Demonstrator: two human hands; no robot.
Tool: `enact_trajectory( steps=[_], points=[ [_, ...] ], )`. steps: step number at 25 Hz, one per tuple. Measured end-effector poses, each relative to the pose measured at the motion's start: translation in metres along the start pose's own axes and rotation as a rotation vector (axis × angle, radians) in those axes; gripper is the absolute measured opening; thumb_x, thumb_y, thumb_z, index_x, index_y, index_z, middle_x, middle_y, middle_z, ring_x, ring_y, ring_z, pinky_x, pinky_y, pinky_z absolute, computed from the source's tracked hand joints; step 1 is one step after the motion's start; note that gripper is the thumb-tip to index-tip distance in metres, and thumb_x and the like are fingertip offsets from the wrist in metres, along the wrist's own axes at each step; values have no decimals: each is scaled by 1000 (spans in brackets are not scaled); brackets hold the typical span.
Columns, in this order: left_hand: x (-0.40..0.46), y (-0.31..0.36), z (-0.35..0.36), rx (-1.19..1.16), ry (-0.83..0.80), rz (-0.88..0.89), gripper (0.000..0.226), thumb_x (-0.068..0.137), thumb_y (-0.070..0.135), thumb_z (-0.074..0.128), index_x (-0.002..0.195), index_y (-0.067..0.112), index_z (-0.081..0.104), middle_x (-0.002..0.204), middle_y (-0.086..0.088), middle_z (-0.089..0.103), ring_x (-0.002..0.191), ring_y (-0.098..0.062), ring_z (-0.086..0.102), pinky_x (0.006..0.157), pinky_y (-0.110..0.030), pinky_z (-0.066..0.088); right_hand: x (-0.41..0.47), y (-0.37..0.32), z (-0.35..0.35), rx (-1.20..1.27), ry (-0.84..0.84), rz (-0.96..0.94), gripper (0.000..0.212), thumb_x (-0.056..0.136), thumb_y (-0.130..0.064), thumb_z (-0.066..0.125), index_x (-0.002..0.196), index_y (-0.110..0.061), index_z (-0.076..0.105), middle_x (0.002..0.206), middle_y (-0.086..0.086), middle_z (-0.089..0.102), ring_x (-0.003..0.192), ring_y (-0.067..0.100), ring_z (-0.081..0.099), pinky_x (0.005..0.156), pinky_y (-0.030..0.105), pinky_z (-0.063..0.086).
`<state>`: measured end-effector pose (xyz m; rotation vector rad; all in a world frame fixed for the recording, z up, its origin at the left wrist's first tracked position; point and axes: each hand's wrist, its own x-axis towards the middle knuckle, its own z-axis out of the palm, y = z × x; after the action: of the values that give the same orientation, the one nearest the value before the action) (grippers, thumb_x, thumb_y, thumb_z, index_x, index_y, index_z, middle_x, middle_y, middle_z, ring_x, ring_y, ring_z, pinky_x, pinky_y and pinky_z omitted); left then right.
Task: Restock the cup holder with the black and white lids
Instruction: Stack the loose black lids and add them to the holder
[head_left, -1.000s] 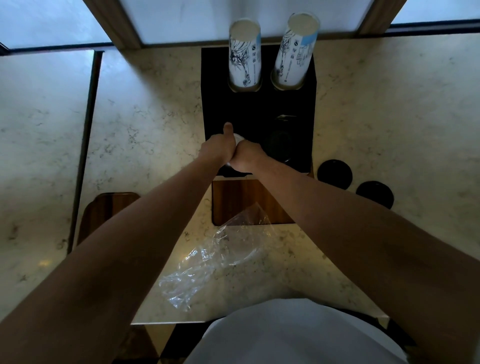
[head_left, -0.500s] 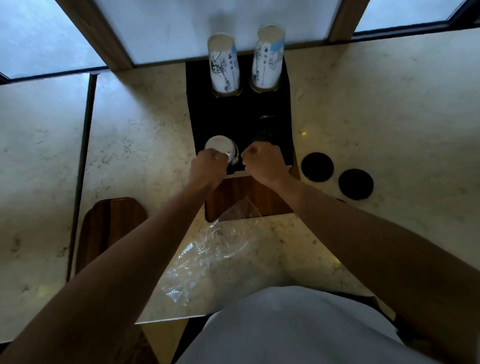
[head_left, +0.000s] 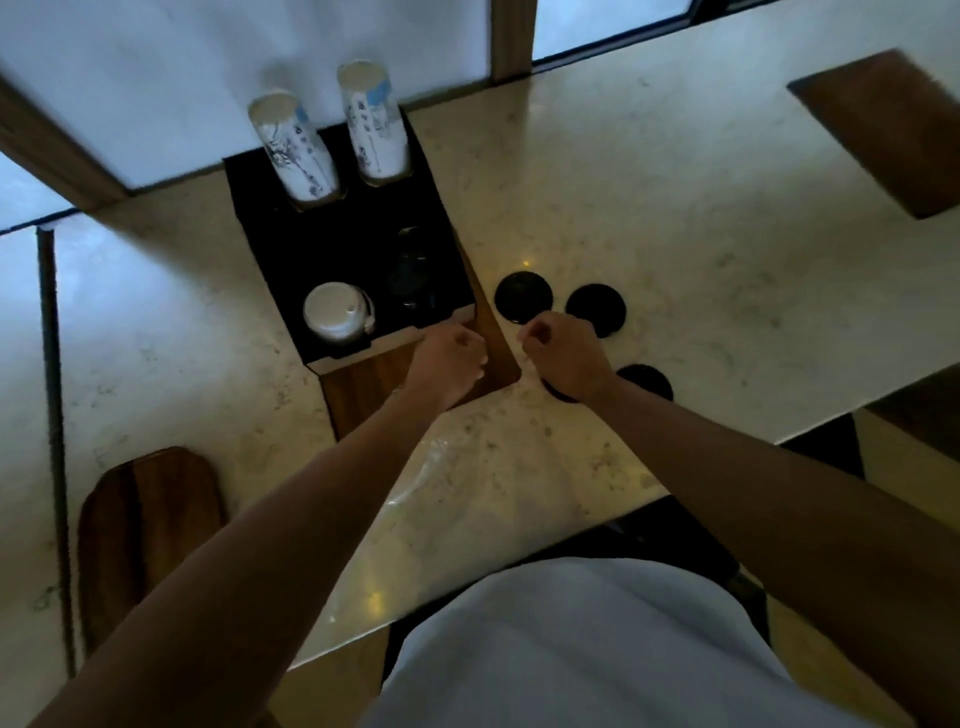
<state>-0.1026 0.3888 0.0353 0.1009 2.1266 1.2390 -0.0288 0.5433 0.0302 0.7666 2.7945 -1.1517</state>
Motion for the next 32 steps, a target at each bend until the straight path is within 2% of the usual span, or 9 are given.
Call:
enact_trajectory(
  steps=[2,5,8,10,14,19,25,29,32],
  points=[
    [3,5,20,81,-52,13,20,98,16,52,81,19,63,87,-12,72,80,-28,70,78,-44,58,-7,27,-15,-18,39,59,14,94,-15,60,98,-9,71,99,7,71,88,18,65,75,25,47],
    [6,9,52,105,-155,-8,17,99,15,52,90,8,65,93,-20,71,84,-35,67,80,-46,56,-23,78,-38,-76,118,169,16,88,-13,63,102,-9,71,109,13,63,99,28,61,86,31,46],
    [6,12,85,70,-227,-50,19,101,16,55,88,6,65,100,-25,69,85,-35,64,83,-50,57,-42,125,-54,-223,82,330,45,86,-29,67,127,-12,61,126,18,51,119,37,48,100,41,40],
    [6,10,103,89,-254,-78,20,100,14,55,82,9,62,91,-23,66,79,-32,60,76,-46,55,-52,142,-54,-246,19,417,71,80,-46,73,140,-18,48,136,16,40,126,37,39,101,44,39],
    [3,-1,127,154,-319,-108,16,96,15,52,83,13,61,76,-14,59,70,-24,55,65,-36,46,-63,158,-41,-295,35,319,96,69,-56,80,148,-23,35,142,10,35,127,35,36,99,48,41],
    [2,-6,138,90,-304,-163,17,93,14,55,84,10,68,77,-13,63,70,-23,59,67,-37,52,-62,165,-27,-317,67,214,87,62,-50,85,134,-24,45,134,2,46,121,31,43,95,44,41],
    [7,-7,143,-35,-291,-249,16,99,15,56,92,6,67,84,-17,70,70,-25,68,72,-41,62,-61,164,-25,-198,154,164,75,65,-40,83,129,-19,49,129,7,48,116,32,45,94,42,43],
    [4,2,137,-200,-307,-331,22,101,24,58,103,4,67,91,-21,75,84,-34,73,83,-49,62,-62,148,-24,-55,193,48,74,65,-41,80,129,-19,49,125,7,48,111,27,47,96,38,44],
    [1,9,128,-393,-289,-400,18,101,26,59,101,8,60,104,-25,72,96,-38,72,88,-50,59,-61,133,-21,15,187,-16,74,66,-43,79,128,-20,48,124,5,46,109,23,46,94,32,43]
  ],
)
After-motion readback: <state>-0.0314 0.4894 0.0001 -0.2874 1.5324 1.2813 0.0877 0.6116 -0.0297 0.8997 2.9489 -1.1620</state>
